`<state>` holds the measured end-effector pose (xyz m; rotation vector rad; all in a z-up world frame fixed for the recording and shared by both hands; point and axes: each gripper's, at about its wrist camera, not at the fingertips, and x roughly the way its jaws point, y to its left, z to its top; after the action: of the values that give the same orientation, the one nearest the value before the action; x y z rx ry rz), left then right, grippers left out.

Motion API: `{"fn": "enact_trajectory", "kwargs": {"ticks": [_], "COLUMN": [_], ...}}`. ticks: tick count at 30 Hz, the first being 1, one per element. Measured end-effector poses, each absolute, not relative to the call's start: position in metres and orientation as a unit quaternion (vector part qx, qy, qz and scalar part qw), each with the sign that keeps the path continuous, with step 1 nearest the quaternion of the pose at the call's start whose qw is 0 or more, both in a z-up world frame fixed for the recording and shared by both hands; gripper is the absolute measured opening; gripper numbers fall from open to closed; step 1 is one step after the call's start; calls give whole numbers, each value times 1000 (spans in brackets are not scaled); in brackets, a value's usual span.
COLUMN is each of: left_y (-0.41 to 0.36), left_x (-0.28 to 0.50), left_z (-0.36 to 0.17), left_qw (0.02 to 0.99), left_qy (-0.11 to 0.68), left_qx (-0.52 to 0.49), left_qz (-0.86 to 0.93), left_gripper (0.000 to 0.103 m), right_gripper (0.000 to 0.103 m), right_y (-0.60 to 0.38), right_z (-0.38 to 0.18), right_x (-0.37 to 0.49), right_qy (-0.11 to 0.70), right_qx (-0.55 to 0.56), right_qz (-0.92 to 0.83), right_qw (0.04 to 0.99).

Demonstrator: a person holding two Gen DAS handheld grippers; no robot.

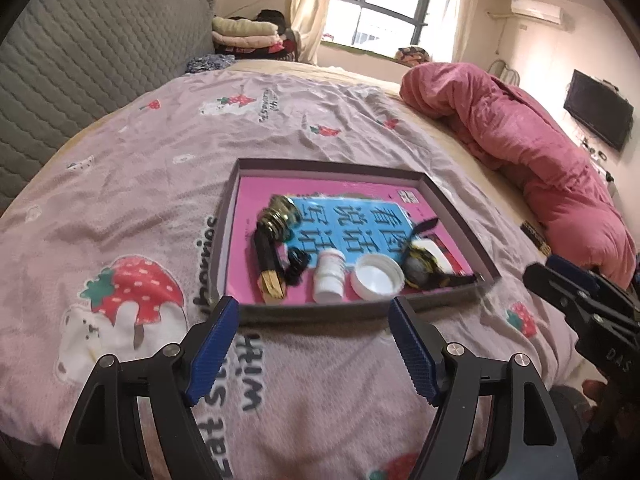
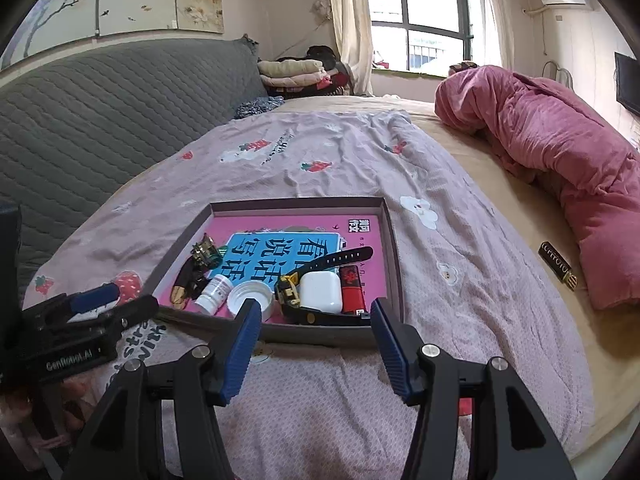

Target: Organize rigid objects

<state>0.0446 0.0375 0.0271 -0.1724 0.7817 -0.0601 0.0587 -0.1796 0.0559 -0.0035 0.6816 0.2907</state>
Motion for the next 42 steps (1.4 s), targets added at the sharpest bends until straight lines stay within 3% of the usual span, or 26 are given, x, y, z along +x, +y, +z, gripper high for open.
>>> {"fn": "enact_trajectory", "kwargs": {"ticks": [25,42], "left_y": [2,-7], "left_x": [-13,-1], "left_z": [43,5], "left_qw": [905,905], "left_qy": [421,424], "left_qx": [-51,-44], "left_qz": [-6,-5], "left_gripper": [78,78], "right_gripper": [59,59], "right_y": [-193,-192], "right_z": [59,15], "right_x": [-1,23], "right_qy": [315,351], "right_qx": [12,3], "right_qz": [152,123], "right_qw": [937,928]}}
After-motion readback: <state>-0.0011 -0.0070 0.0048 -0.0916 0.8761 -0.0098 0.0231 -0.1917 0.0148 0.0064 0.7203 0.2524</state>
